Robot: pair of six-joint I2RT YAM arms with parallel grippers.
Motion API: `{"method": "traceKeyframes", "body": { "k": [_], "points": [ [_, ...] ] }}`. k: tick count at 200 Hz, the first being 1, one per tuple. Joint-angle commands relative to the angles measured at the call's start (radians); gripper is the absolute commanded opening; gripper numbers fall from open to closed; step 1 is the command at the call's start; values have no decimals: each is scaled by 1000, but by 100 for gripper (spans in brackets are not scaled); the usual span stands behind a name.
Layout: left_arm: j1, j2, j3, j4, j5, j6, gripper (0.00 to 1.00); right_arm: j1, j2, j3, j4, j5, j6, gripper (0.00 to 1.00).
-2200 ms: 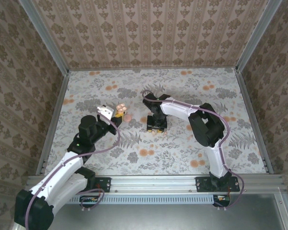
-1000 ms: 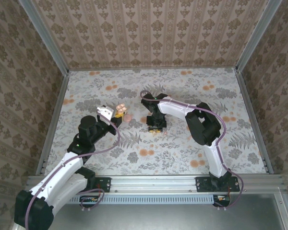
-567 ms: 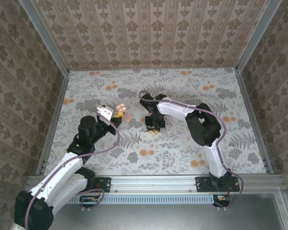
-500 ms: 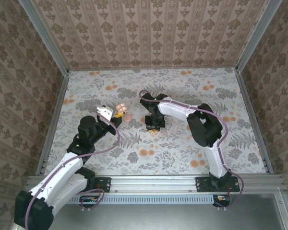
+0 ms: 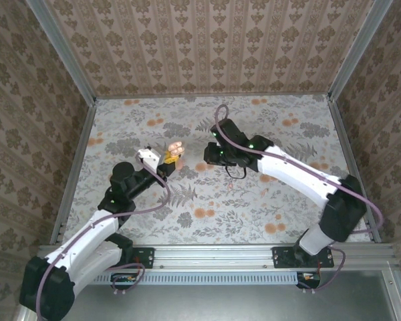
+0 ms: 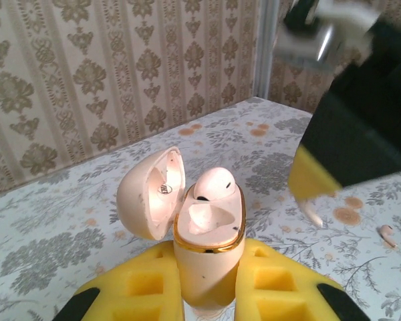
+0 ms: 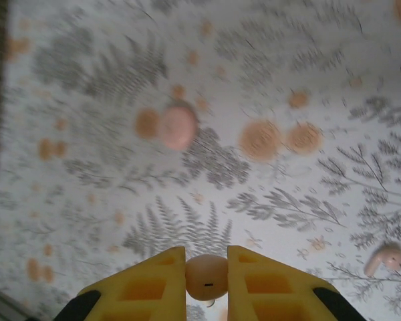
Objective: Insert the wireless bluetooth earbuds into the charging case
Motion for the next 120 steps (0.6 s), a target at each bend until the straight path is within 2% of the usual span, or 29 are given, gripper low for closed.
{"method": "traceKeyframes", "body": {
  "k": [1, 23, 49, 84, 120],
  "points": [
    [-27, 30, 47, 94, 35, 33, 0, 39, -119, -82, 218, 132, -11, 17],
    [-48, 64, 73, 114, 28, 38, 0, 91, -204, -142, 342, 211, -62, 16],
    [-69, 90, 96, 130, 14, 38, 0, 134, -237, -196, 485, 255, -96, 16],
    [-92, 104, 111, 139, -14, 43, 0, 171, -220, -221, 637, 265, -124, 15],
    [-99, 95, 108, 144, -24, 43, 0, 187, -181, -202, 702, 256, -145, 15]
  ]
}}
